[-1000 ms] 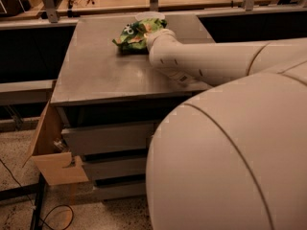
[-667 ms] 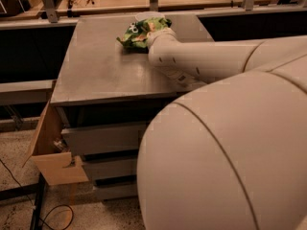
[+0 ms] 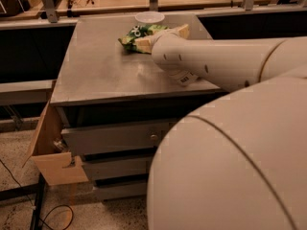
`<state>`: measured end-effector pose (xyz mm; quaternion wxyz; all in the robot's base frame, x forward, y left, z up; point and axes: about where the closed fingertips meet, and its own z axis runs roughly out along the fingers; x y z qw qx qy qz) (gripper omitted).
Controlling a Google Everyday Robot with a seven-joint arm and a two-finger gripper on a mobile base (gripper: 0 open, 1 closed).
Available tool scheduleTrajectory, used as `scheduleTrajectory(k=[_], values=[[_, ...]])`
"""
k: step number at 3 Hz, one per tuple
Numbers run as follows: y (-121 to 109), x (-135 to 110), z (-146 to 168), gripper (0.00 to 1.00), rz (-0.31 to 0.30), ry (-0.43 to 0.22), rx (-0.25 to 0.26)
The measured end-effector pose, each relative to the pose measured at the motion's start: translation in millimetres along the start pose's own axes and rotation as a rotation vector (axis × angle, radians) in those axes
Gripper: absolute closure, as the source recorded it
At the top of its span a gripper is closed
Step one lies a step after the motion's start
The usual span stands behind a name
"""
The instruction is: Move green rice chip bag near white bowl
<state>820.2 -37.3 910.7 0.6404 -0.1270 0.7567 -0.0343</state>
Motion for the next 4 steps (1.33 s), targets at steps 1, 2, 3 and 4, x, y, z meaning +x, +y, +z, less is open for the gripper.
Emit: scheduleTrajectory(k=[1, 2, 3, 4], values=[[-15.8, -5.4, -27.8, 0.0, 0.013, 0.004, -0.023], [-53.8, -25.0, -56.9, 0.0, -0.01, -0.025, -0.016], [-96.0, -52.5, -90.2, 0.0, -0.069, -0.073, -0.026], [-120.7, -57.9, -114.9, 0.0, -0.142, -0.098, -0.003]])
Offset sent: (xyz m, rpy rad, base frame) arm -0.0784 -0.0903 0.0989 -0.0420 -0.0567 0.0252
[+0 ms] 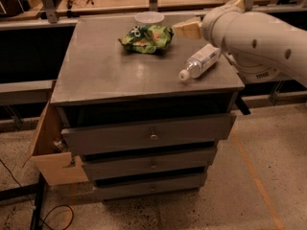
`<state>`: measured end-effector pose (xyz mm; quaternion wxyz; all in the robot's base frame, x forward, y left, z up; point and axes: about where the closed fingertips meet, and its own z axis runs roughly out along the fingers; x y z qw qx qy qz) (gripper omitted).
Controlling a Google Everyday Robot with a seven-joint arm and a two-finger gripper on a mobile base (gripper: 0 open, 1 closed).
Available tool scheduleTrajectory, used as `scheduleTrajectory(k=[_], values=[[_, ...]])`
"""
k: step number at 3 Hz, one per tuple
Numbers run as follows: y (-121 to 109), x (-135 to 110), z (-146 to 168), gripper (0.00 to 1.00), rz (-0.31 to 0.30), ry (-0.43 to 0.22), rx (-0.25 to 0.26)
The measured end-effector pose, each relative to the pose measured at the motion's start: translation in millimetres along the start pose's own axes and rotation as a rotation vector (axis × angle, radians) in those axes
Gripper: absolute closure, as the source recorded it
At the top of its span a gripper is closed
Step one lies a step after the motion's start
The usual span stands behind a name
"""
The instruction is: Move green rice chip bag near white bowl
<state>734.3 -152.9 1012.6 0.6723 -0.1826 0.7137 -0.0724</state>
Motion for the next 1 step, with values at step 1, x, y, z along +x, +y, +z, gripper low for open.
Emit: scheduleTrajectory(k=[1], values=[[-4.3, -1.3, -0.7, 0.0, -0.012, -0.004, 0.016]])
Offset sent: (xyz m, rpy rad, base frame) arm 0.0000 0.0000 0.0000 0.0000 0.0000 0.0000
